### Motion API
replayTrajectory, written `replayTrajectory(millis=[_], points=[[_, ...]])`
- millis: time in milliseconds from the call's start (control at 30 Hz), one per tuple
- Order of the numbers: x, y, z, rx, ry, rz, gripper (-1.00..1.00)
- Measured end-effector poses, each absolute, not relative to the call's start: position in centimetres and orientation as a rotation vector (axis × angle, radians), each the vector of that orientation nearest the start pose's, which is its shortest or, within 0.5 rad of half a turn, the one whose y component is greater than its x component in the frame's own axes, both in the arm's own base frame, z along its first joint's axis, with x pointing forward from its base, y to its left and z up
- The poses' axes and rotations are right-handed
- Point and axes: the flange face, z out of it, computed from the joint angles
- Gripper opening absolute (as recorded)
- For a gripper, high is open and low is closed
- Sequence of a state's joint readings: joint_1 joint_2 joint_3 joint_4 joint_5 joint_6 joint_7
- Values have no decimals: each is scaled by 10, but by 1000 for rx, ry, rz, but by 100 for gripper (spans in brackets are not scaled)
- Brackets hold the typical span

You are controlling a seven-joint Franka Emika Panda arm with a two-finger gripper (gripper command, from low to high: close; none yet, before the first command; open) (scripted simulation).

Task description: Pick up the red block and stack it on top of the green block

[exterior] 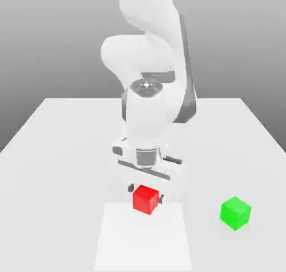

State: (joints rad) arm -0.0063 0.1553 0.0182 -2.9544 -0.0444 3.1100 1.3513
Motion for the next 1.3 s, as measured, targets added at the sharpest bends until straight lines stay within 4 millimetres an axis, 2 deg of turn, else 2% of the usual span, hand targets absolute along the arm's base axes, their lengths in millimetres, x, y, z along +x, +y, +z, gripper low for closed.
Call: replayTrajectory(millis=[200,500,633,800,933,1100,1167,1300], points=[[313,8,145,-2504,1894,-2,-100],[314,10,205,-2515,1881,-1,-100],[330,42,216,-2684,1636,-3,-100],[348,98,226,-2890,1241,-3,-100],[353,150,234,-3017,888,-3,-100],[346,222,245,-3114,419,0,-100],[344,235,233,-3122,341,1,-100],[349,230,192,-3121,356,0,-100]])
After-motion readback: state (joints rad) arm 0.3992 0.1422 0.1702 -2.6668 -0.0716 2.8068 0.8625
